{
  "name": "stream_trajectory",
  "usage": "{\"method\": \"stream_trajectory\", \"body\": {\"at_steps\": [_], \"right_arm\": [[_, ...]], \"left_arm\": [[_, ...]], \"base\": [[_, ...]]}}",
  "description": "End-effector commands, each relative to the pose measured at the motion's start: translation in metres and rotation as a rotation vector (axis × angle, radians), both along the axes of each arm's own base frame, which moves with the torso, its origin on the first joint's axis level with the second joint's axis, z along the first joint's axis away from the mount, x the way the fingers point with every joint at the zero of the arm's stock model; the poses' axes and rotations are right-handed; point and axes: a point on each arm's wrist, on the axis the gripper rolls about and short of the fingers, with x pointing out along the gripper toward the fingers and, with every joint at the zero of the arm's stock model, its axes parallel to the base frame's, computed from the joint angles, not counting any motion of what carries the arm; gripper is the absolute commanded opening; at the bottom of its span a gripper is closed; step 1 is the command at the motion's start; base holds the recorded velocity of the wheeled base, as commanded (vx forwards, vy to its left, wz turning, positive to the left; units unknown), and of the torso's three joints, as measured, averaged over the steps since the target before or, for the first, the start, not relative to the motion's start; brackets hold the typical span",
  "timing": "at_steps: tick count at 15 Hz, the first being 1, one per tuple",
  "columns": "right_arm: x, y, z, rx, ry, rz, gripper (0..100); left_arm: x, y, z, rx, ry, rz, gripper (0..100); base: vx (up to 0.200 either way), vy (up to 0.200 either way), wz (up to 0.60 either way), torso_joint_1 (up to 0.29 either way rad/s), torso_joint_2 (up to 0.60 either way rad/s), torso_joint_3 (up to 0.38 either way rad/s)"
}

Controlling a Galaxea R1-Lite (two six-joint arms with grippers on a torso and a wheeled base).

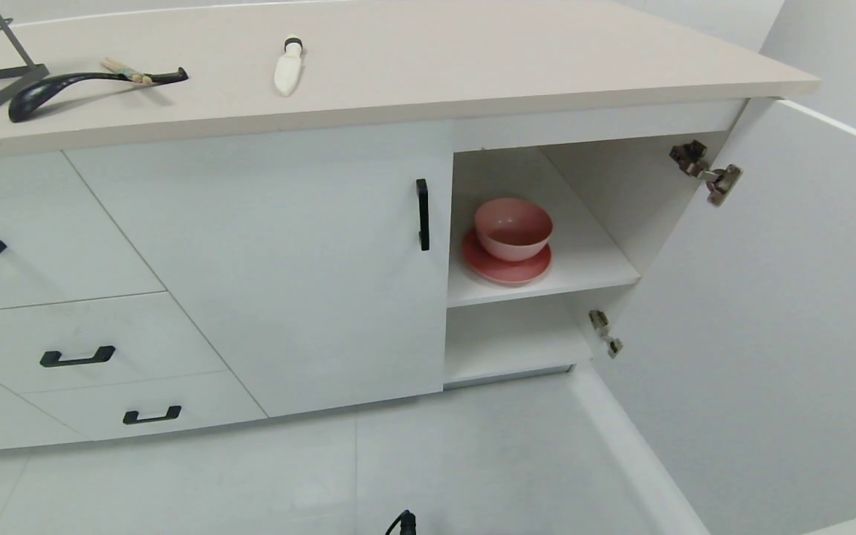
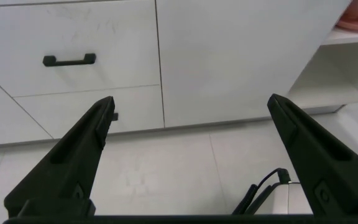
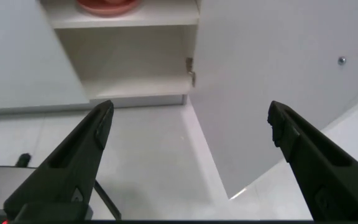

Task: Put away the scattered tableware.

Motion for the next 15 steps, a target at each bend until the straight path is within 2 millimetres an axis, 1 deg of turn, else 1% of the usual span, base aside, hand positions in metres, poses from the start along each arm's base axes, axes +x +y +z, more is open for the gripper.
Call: {"method": "stream_trajectory", "body": {"at_steps": [1,5,9,15], "right_arm": [[-0.0041,-0.0001,-0.0009,0.003,-0.054,0.008,100],[-0.0041,-0.0002,-0.0011,0.024,-0.051,0.004,100],[-0.0041,-0.0002,-0.0009,0.029,-0.052,0.002,100],[-0.0041,-0.0002,-0.0009,0.029,-0.052,0.002,100]], "left_arm": [[0.0000,0.0000,0.0000,0.001,0.000,0.000,100],[0.0000,-0.0001,0.0000,0.005,0.000,-0.003,100],[0.0000,-0.0001,-0.0002,0.005,0.002,-0.003,100],[0.0000,-0.0001,-0.0002,0.005,0.002,-0.005,100]], "base": [[0.000,0.000,0.00,0.000,0.00,0.000],[0.000,0.000,0.00,0.000,0.00,0.000],[-0.200,0.000,0.00,0.005,0.00,0.001],[0.000,-0.200,0.00,0.001,0.00,0.005]]}}
